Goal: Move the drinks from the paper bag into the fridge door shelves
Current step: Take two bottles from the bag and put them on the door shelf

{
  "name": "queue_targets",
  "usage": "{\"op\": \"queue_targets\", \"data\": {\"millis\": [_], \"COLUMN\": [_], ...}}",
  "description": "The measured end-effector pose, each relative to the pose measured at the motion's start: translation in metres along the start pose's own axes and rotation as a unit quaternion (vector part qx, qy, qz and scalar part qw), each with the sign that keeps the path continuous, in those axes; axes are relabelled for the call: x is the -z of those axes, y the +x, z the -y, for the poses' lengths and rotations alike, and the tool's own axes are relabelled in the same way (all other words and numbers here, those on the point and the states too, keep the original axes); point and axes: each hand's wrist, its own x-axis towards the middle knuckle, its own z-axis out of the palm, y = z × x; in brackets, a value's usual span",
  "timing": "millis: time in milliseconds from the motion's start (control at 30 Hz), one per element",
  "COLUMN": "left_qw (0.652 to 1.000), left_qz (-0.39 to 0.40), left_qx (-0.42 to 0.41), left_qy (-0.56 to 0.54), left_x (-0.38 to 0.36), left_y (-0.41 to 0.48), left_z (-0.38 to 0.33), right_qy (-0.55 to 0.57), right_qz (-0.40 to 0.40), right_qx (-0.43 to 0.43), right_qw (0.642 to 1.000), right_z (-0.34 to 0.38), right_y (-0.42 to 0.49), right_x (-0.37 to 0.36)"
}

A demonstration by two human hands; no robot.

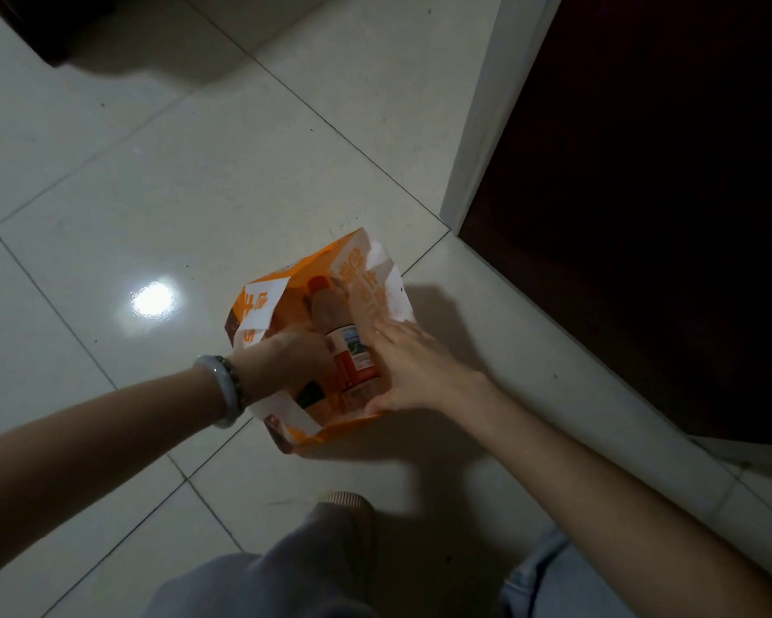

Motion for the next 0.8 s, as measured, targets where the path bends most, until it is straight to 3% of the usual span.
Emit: {"op": "queue_targets", "data": {"millis": [100,167,267,400,467,533,667,800], "left_qw": [0.995,0.995,0.981,0.982,0.990,0.989,0.955,0.921], "left_qz": [0.017,0.010,0.072,0.004,-0.015,-0.072,-0.281,-0.381], "left_qx": [-0.030,-0.045,-0.089,-0.147,-0.121,-0.089,-0.075,-0.058], "left_qy": [0.095,0.084,0.153,0.119,0.077,0.094,0.051,0.053], "left_x": [-0.023,-0.032,-0.038,-0.032,-0.014,0.010,0.024,0.048], "left_y": [0.002,0.001,0.000,-0.012,-0.024,-0.032,-0.044,-0.057], "left_z": [0.009,0.009,0.012,0.023,0.013,0.004,0.014,0.008], "right_qy": [0.013,0.019,0.030,0.080,0.092,0.121,0.212,0.275], "right_qz": [-0.021,-0.027,-0.032,-0.021,0.004,0.007,-0.050,-0.135], "right_qx": [0.006,0.010,0.009,-0.007,-0.022,-0.042,-0.071,-0.098], "right_qw": [1.000,0.999,0.999,0.997,0.995,0.992,0.973,0.947], "right_z": [0.001,0.004,0.007,0.005,0.002,0.000,-0.008,-0.024], "right_y": [-0.004,-0.006,-0.009,-0.017,-0.022,-0.025,-0.030,-0.038], "right_x": [-0.001,-0.001,0.002,0.015,0.021,0.026,0.039,0.054]}}
